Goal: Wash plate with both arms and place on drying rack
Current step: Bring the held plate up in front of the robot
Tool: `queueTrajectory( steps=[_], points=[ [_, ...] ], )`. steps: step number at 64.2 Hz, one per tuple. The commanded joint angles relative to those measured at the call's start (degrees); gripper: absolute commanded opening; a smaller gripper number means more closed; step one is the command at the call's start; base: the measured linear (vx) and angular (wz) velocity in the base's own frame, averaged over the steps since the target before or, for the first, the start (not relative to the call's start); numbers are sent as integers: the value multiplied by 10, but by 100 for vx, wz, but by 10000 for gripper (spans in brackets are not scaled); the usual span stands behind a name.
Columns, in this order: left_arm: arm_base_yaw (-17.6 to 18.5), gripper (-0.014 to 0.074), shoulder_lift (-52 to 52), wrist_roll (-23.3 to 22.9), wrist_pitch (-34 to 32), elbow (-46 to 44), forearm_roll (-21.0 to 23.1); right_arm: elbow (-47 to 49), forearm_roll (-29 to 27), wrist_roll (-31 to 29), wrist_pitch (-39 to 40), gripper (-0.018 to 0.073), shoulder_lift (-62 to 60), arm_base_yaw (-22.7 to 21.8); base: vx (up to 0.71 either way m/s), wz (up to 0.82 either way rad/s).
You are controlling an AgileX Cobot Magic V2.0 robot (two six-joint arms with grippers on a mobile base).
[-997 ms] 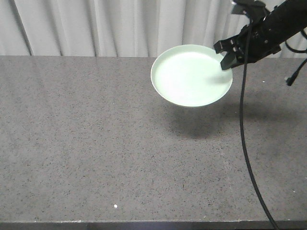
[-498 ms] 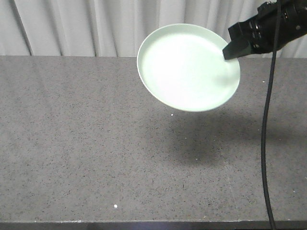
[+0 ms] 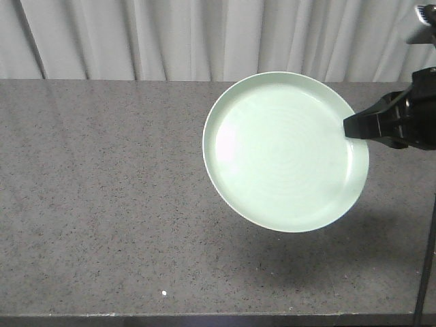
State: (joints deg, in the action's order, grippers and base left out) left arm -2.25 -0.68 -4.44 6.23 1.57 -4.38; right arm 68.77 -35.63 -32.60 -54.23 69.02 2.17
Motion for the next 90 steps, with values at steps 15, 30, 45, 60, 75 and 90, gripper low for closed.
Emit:
queueTrajectory(
  steps=[15, 30, 45, 60, 75, 90],
  points=[
    [-1, -6, -9, -2, -44, 11, 5, -57, -7, -2, 54, -7, -96, -24, 0, 0],
    [-1, -6, -9, -2, -44, 11, 5, -58, -8, -3, 35, -7, -102, -24, 0, 0],
    [-1, -6, -9, -2, -44, 11, 5, -58, -11, -3, 37, -7, -102, -24, 0, 0],
    [-1, -6, -9, -2, -44, 11, 5, -58, -11, -3, 37, -7, -102, -24, 0, 0],
    [-1, -6, -9, -2, -44, 11, 5, -58, -11, -3, 37, -7, -102, -24, 0, 0],
    [-1, -6, -9, -2, -44, 11, 5, -58, -11, -3, 37, -7, -102, -24, 0, 0]
  ],
)
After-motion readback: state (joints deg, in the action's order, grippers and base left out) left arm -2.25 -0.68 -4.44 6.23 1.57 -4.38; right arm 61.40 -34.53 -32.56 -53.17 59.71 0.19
